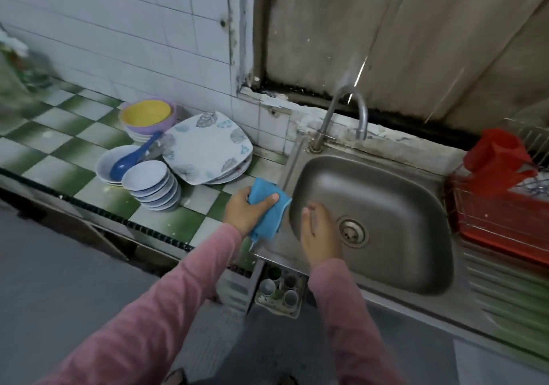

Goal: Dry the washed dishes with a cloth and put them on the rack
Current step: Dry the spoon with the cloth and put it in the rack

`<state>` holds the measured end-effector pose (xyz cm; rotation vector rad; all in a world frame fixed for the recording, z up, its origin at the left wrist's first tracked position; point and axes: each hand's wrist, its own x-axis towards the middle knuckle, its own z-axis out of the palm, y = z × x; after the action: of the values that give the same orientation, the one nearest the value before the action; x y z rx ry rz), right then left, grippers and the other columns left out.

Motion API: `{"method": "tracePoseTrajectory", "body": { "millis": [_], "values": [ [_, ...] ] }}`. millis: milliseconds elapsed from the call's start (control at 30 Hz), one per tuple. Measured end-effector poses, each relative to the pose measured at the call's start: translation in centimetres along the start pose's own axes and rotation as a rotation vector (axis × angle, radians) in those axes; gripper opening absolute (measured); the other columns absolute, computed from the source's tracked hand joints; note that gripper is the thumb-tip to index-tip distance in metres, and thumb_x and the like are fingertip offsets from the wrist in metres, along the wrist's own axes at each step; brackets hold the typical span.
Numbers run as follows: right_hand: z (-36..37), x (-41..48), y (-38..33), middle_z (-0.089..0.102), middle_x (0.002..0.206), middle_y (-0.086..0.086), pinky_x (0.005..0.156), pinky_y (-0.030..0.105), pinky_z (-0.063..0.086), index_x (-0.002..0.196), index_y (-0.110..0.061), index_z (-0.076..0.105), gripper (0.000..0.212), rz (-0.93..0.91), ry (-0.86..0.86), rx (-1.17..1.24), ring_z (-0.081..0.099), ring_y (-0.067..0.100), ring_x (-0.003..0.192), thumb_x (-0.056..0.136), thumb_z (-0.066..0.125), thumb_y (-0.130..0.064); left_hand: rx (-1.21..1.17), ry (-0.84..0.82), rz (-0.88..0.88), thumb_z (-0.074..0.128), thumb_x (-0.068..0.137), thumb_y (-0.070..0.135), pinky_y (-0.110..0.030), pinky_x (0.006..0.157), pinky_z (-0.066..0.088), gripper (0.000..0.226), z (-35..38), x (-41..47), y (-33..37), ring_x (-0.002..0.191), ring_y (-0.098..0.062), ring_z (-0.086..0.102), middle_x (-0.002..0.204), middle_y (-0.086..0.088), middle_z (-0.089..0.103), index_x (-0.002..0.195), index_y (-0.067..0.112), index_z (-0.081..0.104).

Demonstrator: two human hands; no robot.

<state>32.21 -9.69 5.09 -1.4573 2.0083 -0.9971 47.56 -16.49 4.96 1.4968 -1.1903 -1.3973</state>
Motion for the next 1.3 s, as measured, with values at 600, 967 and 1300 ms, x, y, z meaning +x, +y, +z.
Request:
{"method": "tracePoseTrajectory", "body": {
  "millis": [600, 967, 1300],
  "values": [
    [24.7, -2.5, -17.6, 0.061, 0.124, 0.008, 0.101, 0.031, 0.042, 0.120, -0.008, 0.063, 0.024, -0.050, -0.265, -0.006, 0.056, 0.021, 0.115, 0.101, 0.050, -0.014, -0.139, 0.342, -0.064, 0.072, 0.087, 0.039, -0.034, 0.077, 0.056, 0.032, -30.8, 2.8, -5.5, 0.090, -0.020, 0.067, 0.103, -0.003, 0.070, 0.111, 0.019, 0.062],
    [31.8, 10.1, -20.8, 0.068, 0.107, 0.012, 0.082, 0.020, 0.035, 0.106, 0.000, 0.069, 0.021, -0.090, -0.328, -0.049, 0.056, 0.020, 0.096, 0.096, 0.051, -0.004, -0.054, 0.393, -0.073, 0.067, 0.090, 0.041, -0.031, 0.073, 0.056, 0.030, -37.3, 13.2, -3.3, 0.087, -0.017, 0.065, 0.104, 0.000, 0.067, 0.112, 0.021, 0.058],
    [38.3, 20.5, -24.2, 0.060, 0.129, 0.014, 0.098, 0.037, 0.044, 0.125, -0.008, 0.064, 0.030, -0.211, -0.562, -0.430, 0.055, 0.032, 0.117, 0.099, 0.051, -0.018, 0.062, 0.437, -0.061, 0.065, 0.091, 0.040, -0.033, 0.074, 0.053, 0.028, -40.2, 22.4, -1.0, 0.089, -0.022, 0.061, 0.103, -0.003, 0.065, 0.108, 0.019, 0.058]
  ]
}}
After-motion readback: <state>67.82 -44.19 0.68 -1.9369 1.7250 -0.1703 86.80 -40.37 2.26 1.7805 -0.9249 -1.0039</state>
